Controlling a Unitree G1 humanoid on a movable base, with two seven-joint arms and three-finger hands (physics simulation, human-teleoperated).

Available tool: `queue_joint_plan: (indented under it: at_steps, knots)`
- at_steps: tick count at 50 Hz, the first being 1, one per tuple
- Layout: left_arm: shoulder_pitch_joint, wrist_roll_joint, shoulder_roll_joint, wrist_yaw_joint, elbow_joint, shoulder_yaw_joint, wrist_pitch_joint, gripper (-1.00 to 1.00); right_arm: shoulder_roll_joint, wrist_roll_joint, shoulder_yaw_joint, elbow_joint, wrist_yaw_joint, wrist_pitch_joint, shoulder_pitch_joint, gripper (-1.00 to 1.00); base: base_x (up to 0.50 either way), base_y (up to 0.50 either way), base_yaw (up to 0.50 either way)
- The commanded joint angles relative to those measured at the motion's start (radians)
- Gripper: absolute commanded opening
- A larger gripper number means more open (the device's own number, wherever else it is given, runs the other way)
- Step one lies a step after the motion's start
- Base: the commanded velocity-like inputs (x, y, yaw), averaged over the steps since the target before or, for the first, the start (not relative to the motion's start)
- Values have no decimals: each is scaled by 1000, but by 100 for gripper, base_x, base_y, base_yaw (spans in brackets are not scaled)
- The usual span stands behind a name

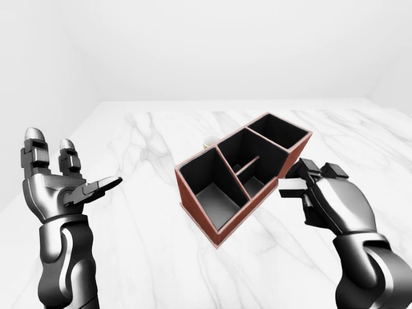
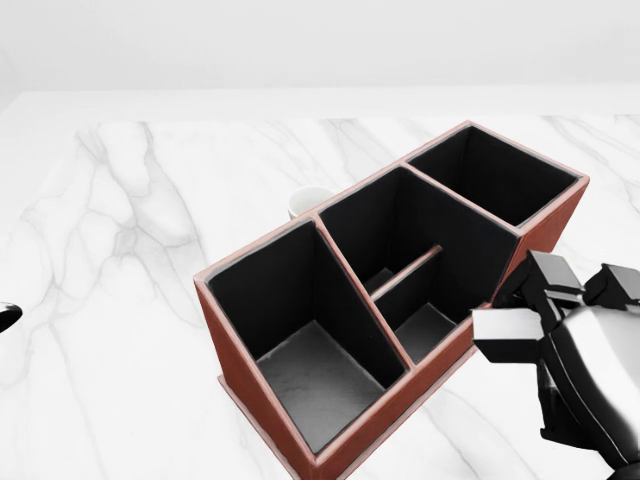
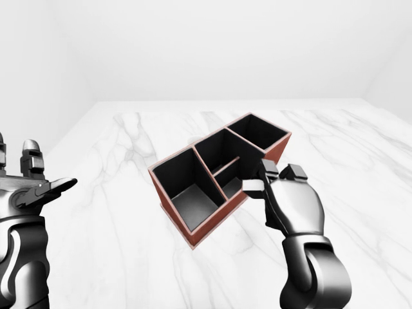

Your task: Pick up the book and place it in the left compartment of the caddy.

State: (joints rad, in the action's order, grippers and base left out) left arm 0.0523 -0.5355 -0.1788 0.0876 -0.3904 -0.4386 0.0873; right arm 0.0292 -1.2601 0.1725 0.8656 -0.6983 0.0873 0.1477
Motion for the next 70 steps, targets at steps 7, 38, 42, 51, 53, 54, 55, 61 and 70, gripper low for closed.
queue_joint_plan:
  at_steps: [7,38,42,51,53,54,55,61,70]
  knots:
    - [3,1,-1,0,6,2,0,100,96,-100,-116,176,0,0,-72,-100,0,0,0]
    - [-2,-5,-1,2,-11,-5,0,100,330,-111,-338,134,0,0,-263,-100,0,0,0]
    - [-2,-4,-1,0,-10,-6,0,100,274,-100,-306,120,0,0,-267,-100,0,0,0]
    - [-2,-4,-2,3,-12,-4,0,100,172,-118,-281,79,0,0,-287,-100,0,0,0]
    - [5,3,-1,-6,14,0,0,100,168,-114,-282,82,0,0,-287,-100,0,0,0]
    - [-1,-3,-2,2,-7,-2,0,100,169,-111,-278,80,0,0,-292,-100,0,0,0]
    - [-4,-7,-1,5,-18,-4,0,100,168,-105,-274,83,0,0,-290,-100,0,0,0]
    - [1,-6,-3,2,-8,-7,0,100,134,-37,-267,105,0,0,-290,-100,0,0,0]
    - [0,-3,-3,-1,1,-3,0,100,116,-31,-284,100,0,0,-299,-100,0,0,0]
